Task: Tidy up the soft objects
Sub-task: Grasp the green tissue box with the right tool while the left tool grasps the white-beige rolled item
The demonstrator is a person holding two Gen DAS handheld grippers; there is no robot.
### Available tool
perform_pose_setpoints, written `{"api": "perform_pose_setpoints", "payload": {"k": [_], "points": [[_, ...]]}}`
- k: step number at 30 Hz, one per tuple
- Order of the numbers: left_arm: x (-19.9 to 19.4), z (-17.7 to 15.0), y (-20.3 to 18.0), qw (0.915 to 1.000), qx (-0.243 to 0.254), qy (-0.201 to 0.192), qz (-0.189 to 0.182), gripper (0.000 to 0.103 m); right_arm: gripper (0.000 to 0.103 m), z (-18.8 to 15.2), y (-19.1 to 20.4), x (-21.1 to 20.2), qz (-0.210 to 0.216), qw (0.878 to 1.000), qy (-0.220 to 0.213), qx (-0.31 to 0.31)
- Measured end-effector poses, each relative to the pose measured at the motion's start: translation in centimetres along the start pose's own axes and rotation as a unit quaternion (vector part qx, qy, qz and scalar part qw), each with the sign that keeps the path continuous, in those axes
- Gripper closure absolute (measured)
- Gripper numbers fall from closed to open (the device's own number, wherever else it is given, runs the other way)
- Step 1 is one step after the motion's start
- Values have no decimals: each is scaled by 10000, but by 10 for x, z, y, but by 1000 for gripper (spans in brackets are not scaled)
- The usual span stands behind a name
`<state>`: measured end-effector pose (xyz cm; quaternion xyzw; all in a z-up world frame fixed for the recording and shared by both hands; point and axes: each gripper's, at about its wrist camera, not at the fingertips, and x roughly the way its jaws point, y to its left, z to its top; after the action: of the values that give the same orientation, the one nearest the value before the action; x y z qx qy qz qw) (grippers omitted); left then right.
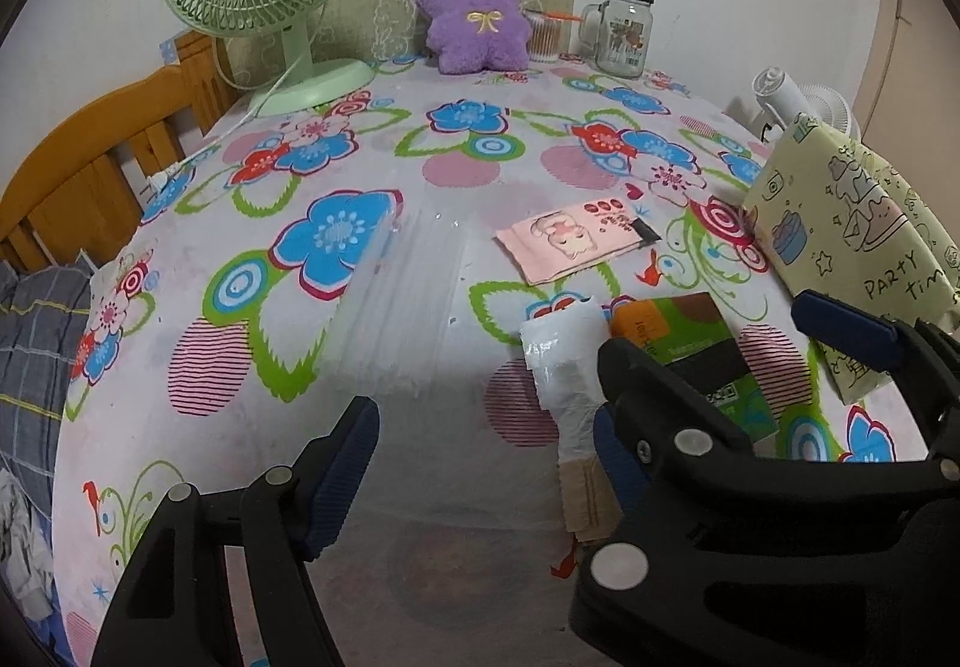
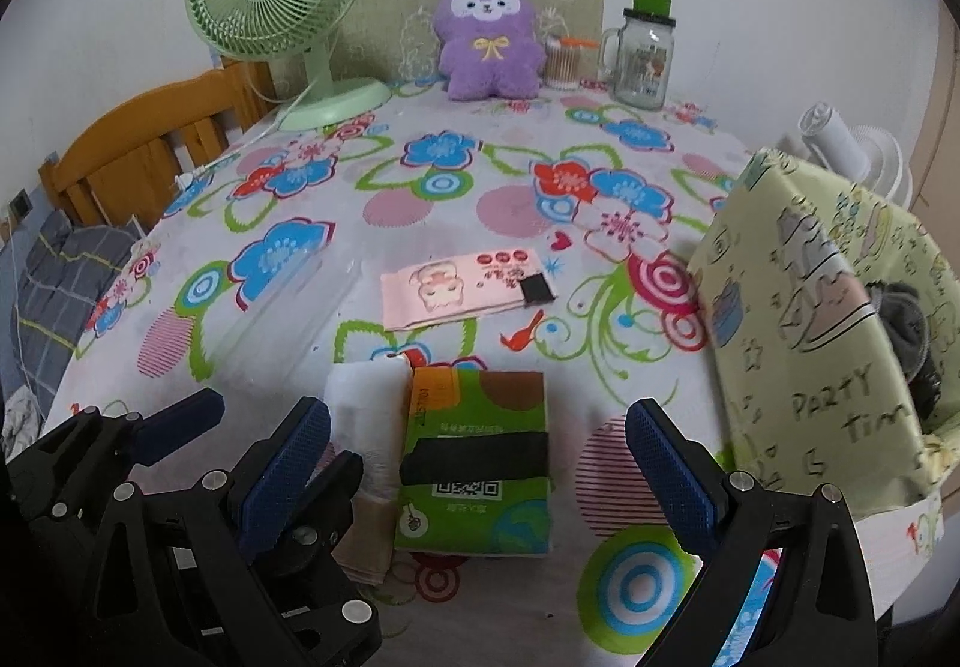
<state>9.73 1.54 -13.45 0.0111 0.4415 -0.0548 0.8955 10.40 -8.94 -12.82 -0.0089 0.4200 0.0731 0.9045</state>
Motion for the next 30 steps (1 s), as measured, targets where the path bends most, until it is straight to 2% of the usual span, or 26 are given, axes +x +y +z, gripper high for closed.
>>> {"api": "perform_pose_setpoints", "payload": {"k": [4, 11, 12, 15, 30], "points": [[2, -1, 0, 10000, -3, 39, -28, 27, 6, 0, 1, 7, 6, 10000, 88, 43], [8, -1, -4, 9998, 58, 145, -79, 27, 32, -4, -3, 24, 108, 9985, 476, 258], [8, -1, -4, 9998, 62, 145, -82, 27, 38, -5, -3, 24, 144, 9984, 474, 262], [8, 0, -6, 9998, 79, 143, -75, 27, 48, -5, -2, 23, 156, 9986, 455, 230], [9, 5, -25, 9997, 183, 93, -100, 27, 50, -6, -27, 19, -55, 9985, 375, 392]]}}
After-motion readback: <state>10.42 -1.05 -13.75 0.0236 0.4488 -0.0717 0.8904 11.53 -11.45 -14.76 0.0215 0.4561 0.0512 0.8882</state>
